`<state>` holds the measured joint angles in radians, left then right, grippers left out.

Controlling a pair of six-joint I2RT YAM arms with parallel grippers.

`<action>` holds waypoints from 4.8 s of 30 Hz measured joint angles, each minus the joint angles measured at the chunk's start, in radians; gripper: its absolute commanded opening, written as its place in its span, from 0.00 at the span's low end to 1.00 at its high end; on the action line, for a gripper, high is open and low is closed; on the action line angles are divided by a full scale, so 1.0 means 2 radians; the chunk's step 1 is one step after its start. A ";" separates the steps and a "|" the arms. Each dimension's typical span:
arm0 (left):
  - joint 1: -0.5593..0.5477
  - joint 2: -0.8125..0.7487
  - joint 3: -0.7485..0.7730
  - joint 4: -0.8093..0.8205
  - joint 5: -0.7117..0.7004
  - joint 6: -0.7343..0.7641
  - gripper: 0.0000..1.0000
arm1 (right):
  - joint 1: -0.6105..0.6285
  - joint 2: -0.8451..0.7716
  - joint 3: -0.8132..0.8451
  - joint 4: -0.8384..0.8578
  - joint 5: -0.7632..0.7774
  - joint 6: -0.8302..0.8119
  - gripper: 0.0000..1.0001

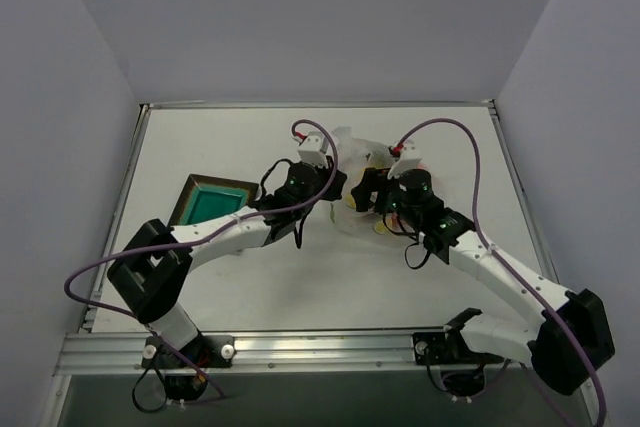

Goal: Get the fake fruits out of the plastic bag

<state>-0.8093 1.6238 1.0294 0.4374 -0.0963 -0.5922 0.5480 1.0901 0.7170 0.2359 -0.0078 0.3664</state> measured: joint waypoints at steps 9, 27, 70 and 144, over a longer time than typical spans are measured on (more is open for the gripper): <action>0.015 -0.014 -0.015 0.023 0.012 -0.012 0.02 | 0.015 0.105 0.025 0.000 0.055 -0.027 0.00; 0.022 0.031 -0.019 0.042 0.022 -0.046 0.02 | -0.168 -0.119 -0.140 -0.030 0.227 0.145 0.00; -0.037 0.044 -0.083 0.072 -0.008 -0.061 0.02 | 0.085 0.004 0.006 -0.138 0.185 0.032 0.75; -0.054 0.222 0.322 -0.292 -0.125 0.266 0.02 | -0.229 0.344 0.155 0.078 -0.027 0.012 0.13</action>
<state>-0.9176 2.0682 1.6730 -0.1459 -0.3458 -0.0601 0.0906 1.7775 1.0264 0.3912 -0.0628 0.3908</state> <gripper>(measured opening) 0.031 0.063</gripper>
